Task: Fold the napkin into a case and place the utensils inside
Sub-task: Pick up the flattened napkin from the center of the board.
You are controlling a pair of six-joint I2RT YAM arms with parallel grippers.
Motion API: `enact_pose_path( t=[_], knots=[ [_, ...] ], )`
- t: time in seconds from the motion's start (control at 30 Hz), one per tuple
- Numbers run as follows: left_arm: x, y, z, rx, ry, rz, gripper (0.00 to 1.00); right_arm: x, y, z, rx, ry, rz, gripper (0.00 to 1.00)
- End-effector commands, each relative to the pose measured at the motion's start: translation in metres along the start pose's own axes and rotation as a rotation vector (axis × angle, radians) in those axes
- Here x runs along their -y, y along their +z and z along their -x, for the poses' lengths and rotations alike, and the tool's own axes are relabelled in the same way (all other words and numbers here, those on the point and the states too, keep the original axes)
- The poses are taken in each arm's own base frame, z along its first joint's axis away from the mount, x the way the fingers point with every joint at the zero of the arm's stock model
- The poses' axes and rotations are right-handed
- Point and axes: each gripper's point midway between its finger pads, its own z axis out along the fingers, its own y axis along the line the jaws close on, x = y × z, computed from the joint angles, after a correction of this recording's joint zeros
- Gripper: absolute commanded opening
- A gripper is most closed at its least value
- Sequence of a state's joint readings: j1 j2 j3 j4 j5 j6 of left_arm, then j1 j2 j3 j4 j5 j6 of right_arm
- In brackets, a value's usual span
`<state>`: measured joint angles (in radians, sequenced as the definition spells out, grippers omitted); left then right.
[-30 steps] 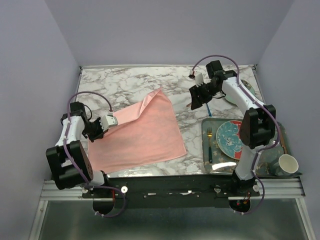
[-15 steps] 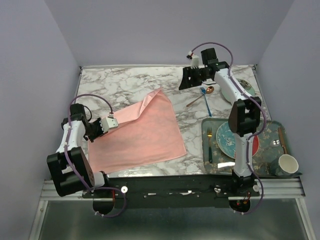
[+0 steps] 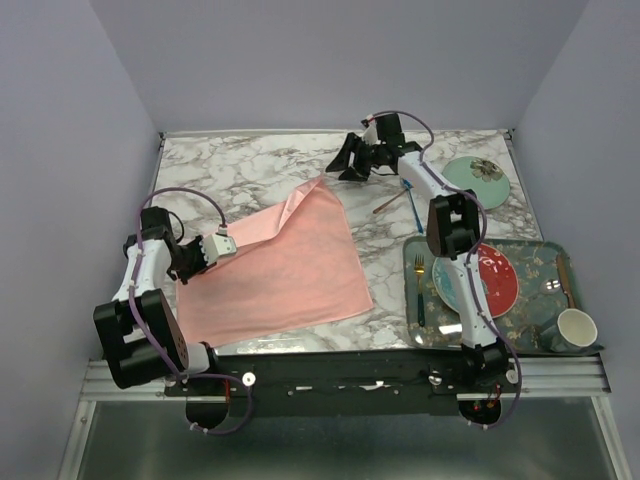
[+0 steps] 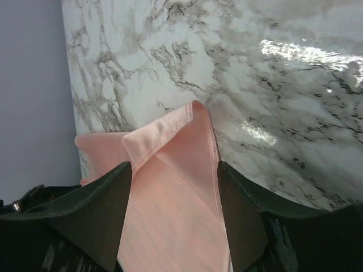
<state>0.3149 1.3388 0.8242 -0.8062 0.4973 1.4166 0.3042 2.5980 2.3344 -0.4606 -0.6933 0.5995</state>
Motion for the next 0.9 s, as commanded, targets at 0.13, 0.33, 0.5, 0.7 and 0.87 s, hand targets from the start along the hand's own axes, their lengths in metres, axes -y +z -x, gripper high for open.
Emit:
enact_pose_path(
  t=[0.13, 0.33, 0.5, 0.7, 0.87],
  knots=[
    [-0.010, -0.006, 0.002, -0.004, -0.010, 0.009, 0.00, -0.020, 0.039, 0.001, 0.049, 0.089, 0.082, 0.70],
    [-0.015, -0.007, 0.001, -0.011, -0.017, 0.014, 0.00, -0.003, 0.050, -0.009, 0.037, 0.131, 0.046, 0.68],
    [-0.015, -0.006, 0.001, -0.012, -0.020, 0.012, 0.00, 0.010, 0.055, -0.008, 0.060, 0.127, 0.006, 0.66],
    [-0.013, -0.006, -0.003, -0.027, -0.020, 0.008, 0.00, 0.018, 0.061, -0.011, 0.062, 0.140, -0.009, 0.61],
    [-0.008, -0.006, -0.005, -0.035, -0.014, -0.001, 0.00, 0.013, 0.068, -0.005, 0.096, 0.132, -0.002, 0.53]
  ],
)
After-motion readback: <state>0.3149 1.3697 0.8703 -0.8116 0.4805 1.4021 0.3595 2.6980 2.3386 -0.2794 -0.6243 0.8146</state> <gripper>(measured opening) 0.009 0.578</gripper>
